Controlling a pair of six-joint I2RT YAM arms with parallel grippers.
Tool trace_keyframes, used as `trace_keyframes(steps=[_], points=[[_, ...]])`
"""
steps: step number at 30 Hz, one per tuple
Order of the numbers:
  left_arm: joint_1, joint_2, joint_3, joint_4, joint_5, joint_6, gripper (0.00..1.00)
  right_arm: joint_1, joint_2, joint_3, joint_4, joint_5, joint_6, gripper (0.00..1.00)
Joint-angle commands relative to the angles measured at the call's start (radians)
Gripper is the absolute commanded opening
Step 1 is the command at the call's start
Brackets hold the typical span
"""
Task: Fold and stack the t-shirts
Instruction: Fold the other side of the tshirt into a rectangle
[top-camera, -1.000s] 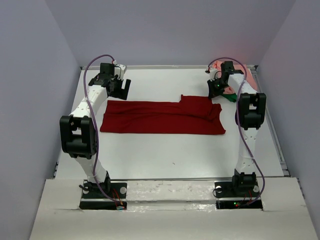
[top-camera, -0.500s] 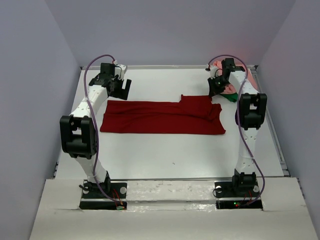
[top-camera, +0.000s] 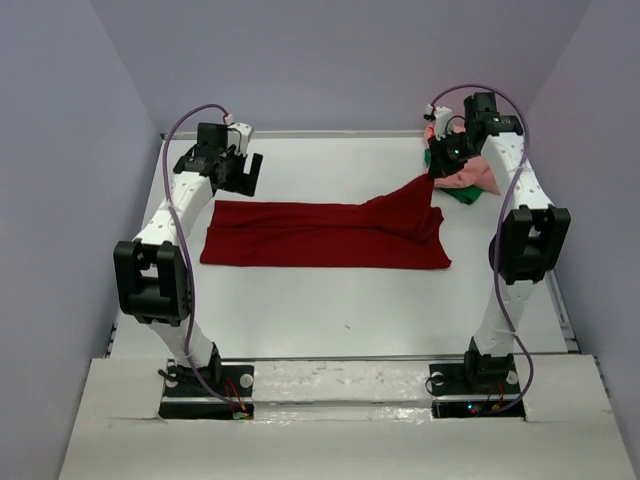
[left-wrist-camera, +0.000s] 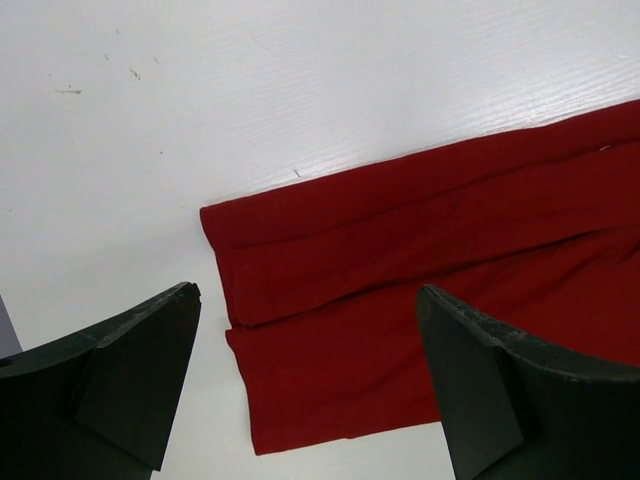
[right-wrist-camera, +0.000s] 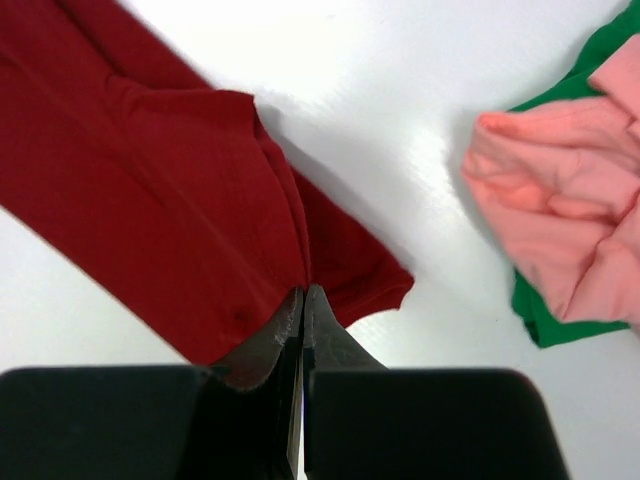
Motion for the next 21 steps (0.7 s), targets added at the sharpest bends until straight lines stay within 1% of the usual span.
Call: trace_keyframes(steps=[1,7,14,21], points=[[-0.006,-0.068,-0.013,0.011,0.014,0.01,0.99,0.009,-0.08,-0.089,-0.055,-0.036,-0.021,0.0],[-0.005,-0.079,-0.019,0.012,0.015,0.01,0.99,0.028,-0.157,-0.201,-0.106,-0.082,-0.047,0.0],[-0.006,-0.085,-0.024,0.015,0.018,0.01,0.99,0.059,-0.208,-0.273,-0.163,-0.152,-0.061,0.0],[-0.008,-0.088,-0.024,0.017,0.02,0.01,0.99,0.106,-0.254,-0.338,-0.212,-0.191,-0.076,0.0]])
